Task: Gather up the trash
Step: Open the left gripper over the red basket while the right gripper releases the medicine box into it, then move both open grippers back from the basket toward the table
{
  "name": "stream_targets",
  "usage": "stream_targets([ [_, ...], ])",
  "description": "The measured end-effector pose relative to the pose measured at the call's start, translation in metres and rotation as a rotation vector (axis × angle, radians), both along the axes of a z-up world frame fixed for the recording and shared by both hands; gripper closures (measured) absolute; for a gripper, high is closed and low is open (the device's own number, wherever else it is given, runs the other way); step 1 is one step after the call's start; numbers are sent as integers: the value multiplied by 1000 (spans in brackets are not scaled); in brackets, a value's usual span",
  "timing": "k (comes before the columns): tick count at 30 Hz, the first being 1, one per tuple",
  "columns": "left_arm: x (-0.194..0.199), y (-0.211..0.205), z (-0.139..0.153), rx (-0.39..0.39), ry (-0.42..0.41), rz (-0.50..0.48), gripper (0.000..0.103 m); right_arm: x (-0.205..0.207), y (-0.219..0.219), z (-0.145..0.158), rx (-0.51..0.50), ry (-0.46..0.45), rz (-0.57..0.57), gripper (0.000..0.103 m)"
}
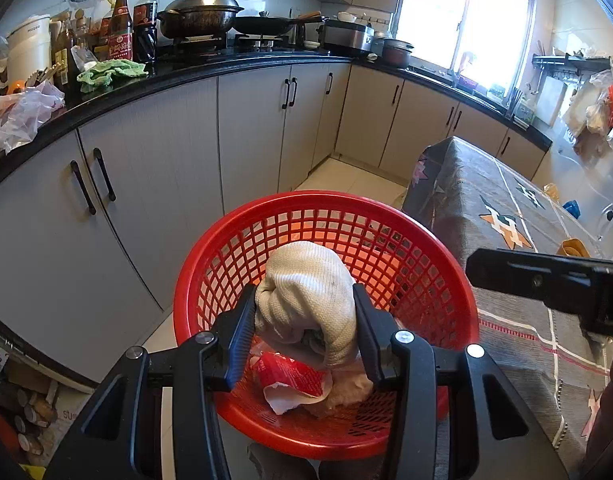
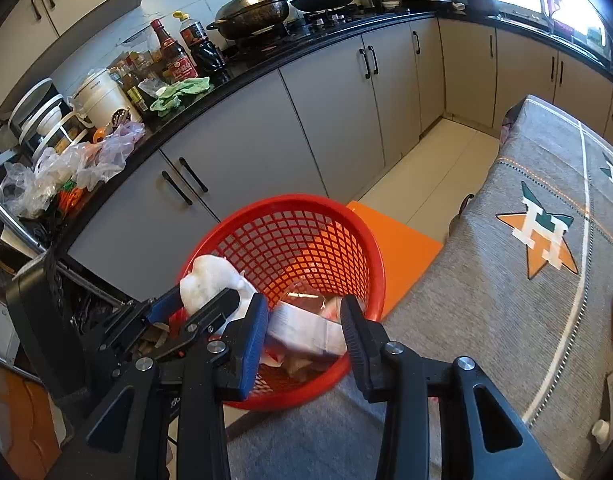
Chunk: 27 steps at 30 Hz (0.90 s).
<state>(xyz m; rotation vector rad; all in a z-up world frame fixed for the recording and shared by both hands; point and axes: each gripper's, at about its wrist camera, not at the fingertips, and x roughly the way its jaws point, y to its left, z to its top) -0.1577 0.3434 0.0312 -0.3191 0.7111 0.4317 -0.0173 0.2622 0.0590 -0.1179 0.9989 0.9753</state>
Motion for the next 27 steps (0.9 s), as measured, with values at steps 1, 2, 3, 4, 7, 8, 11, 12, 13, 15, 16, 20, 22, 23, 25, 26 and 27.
stream_targets([
  [1,0,1,-1,-1,0,-1,58,2,2,-1,3,7,0,61],
  [2,0,2,-2,-1,0,0,58,4,5,-2,6,13,0,61],
  [3,0,4,-2,-2,-1,1,58,4,7,-2,7,19,2,61],
  [4,0,4,-2,-3,-3,1,58,4,8,-3,8,22,4,61],
  [7,-3,5,-2,-9,-12,0,50,3,10,-2,17,18,10,61],
  [8,-3,6,-2,-11,-13,1,50,2,10,-1,22,19,10,61],
  [11,-4,5,0,-12,-14,0,48,2,4,1,33,18,0,61],
  [12,-5,4,1,-14,-17,1,45,2,0,2,38,17,-8,61],
  [13,-5,3,2,-14,-22,1,43,2,-4,4,44,16,-16,61],
  [15,-6,0,5,-9,-26,0,43,3,-12,7,49,12,-33,61],
  [16,-6,-3,6,-7,-28,-4,42,3,-17,8,48,8,-40,61],
  [20,-6,-15,13,4,-31,-20,40,1,-35,13,56,-4,-64,61],
  [22,-6,-21,16,12,-36,-25,37,1,-44,14,62,-4,-74,61],
  [23,-6,-25,18,17,-37,-28,37,1,-50,14,64,-3,-80,59],
  [25,-6,-30,21,23,-38,-35,37,1,-59,15,65,-4,-94,57],
  [26,-6,-34,22,25,-38,-39,37,0,-63,15,66,-6,-99,57],
  [27,-5,-37,23,28,-37,-45,37,0,-68,15,65,-10,-104,57],
])
